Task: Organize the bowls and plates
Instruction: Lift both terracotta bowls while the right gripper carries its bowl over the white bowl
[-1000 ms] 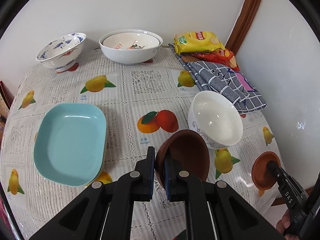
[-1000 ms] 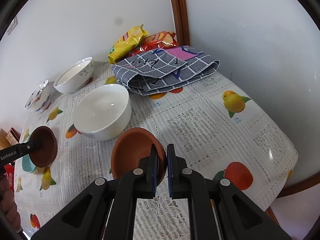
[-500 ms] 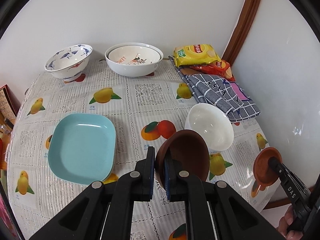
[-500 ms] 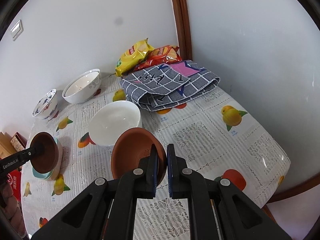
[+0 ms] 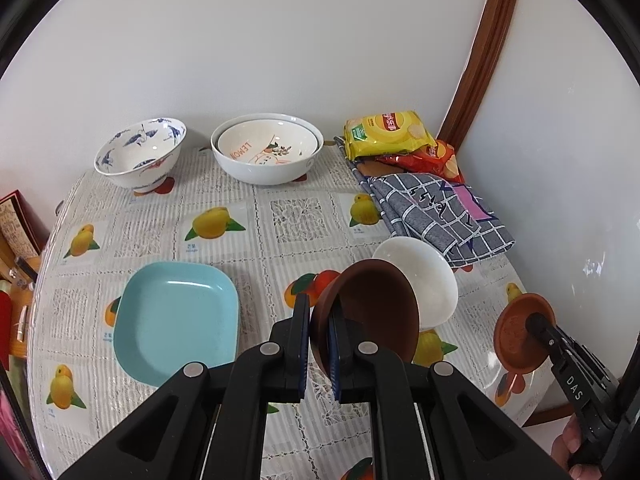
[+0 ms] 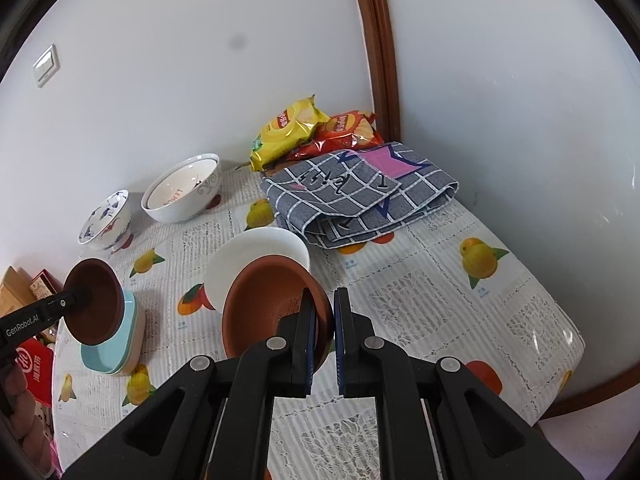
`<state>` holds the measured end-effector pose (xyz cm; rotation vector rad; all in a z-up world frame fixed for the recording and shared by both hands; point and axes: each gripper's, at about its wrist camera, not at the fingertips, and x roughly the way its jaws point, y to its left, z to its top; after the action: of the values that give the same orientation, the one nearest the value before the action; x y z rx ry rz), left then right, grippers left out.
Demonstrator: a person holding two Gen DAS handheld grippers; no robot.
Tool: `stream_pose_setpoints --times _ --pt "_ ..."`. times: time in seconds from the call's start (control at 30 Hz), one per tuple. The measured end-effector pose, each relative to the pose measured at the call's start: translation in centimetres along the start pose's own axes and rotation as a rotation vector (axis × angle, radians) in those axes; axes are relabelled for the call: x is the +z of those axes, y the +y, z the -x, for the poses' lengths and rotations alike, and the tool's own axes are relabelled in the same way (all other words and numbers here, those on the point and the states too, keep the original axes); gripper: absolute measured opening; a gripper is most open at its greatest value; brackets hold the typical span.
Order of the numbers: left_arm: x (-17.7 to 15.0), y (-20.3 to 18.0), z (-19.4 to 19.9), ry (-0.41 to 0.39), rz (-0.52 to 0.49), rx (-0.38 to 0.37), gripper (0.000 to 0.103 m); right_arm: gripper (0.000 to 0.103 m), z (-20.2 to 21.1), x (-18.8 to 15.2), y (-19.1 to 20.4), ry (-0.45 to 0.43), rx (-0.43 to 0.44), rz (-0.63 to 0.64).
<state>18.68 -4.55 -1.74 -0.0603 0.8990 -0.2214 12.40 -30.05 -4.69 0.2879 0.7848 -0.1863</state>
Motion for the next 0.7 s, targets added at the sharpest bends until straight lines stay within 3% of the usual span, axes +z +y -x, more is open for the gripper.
stream_pose_setpoints --times 0.7 --pt "1.2 -0.6 -0.5 -0.014 -0.022 -0.010 0.009 0.008 -1.9 1.9 2.6 -0.009 0.023 0.054"
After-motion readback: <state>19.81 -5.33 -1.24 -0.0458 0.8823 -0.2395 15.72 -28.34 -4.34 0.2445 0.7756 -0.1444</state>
